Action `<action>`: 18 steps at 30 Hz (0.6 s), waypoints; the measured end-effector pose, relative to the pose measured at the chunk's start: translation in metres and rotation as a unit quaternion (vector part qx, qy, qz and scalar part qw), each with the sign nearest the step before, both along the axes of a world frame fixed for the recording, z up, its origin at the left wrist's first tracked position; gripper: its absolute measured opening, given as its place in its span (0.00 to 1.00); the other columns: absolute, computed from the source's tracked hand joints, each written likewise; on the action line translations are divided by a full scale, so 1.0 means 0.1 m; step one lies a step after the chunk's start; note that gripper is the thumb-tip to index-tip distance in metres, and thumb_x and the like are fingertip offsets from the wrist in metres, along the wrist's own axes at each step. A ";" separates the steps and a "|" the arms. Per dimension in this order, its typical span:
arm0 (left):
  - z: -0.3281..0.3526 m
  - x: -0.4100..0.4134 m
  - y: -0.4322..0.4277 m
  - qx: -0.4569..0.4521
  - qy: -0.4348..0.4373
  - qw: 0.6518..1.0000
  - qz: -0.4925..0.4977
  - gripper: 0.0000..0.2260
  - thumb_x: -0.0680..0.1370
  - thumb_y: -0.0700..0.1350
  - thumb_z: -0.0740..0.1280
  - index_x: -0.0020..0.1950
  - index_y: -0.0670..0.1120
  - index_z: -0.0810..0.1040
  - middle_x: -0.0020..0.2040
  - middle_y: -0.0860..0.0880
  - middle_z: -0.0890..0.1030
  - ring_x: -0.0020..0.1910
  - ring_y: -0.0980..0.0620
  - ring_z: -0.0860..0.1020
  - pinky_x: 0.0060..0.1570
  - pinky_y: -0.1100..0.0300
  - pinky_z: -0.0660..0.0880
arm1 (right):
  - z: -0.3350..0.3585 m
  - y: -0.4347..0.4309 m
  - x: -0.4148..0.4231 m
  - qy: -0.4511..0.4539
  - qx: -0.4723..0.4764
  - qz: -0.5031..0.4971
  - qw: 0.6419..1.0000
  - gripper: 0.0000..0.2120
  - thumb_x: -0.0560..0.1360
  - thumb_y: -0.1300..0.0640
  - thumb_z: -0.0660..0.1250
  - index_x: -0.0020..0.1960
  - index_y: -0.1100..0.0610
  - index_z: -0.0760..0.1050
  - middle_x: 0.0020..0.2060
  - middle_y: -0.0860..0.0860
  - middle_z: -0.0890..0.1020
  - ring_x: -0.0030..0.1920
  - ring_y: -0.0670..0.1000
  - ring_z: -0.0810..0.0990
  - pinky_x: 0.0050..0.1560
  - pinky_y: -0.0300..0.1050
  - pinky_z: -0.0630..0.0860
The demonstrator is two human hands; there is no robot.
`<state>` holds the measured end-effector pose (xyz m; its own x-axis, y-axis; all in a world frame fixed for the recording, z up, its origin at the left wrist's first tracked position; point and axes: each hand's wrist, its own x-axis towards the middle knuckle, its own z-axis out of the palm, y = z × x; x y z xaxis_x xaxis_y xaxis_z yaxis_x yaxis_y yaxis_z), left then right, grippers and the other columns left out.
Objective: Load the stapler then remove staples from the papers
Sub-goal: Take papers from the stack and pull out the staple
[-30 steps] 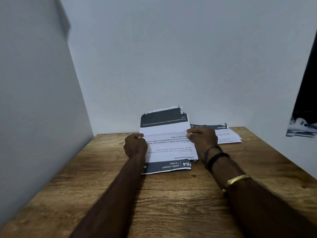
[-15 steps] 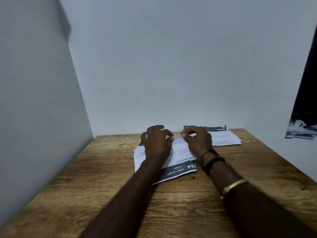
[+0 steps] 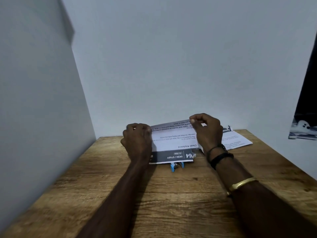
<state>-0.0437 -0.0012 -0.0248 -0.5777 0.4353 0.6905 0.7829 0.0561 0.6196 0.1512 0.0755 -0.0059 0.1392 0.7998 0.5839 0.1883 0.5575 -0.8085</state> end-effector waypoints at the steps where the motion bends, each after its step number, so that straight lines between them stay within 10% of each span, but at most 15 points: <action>1: 0.02 -0.01 -0.01 0.042 -0.011 0.999 -0.009 0.06 0.78 0.47 0.70 0.52 0.50 0.84 0.56 0.46 0.78 0.59 0.43 0.76 0.58 0.45 0.72 | 0.02 -0.01 -0.01 0.010 0.012 0.006 1.000 0.05 0.74 0.58 0.74 0.43 0.48 0.84 0.40 0.43 0.86 0.43 0.43 0.83 0.44 0.42 0.76; 5: 0.07 -0.05 -0.02 0.176 -0.041 0.982 -0.048 0.07 0.77 0.47 0.72 0.53 0.47 0.85 0.54 0.46 0.76 0.50 0.46 0.78 0.49 0.50 0.78 | 0.06 -0.08 -0.04 0.074 0.036 0.070 0.994 0.06 0.76 0.60 0.72 0.44 0.49 0.83 0.38 0.45 0.85 0.29 0.47 0.83 0.32 0.43 0.79; 12: -0.01 -0.04 0.02 0.206 -0.211 0.952 -0.083 0.19 0.81 0.59 0.62 0.49 0.45 0.83 0.51 0.46 0.82 0.47 0.46 0.84 0.46 0.56 0.82 | 0.06 -0.09 -0.06 0.088 0.057 0.123 0.987 0.06 0.78 0.67 0.68 0.46 0.58 0.81 0.43 0.54 0.85 0.47 0.56 0.87 0.52 0.59 0.84; 18: 0.06 -0.10 -0.02 0.112 -0.637 0.736 -0.197 0.05 0.75 0.41 0.74 0.45 0.40 0.84 0.43 0.41 0.87 0.32 0.47 0.84 0.30 0.58 0.80 | 0.01 -0.09 0.01 0.113 0.012 0.131 0.985 0.07 0.74 0.63 0.67 0.40 0.61 0.81 0.40 0.57 0.85 0.46 0.58 0.85 0.48 0.53 0.85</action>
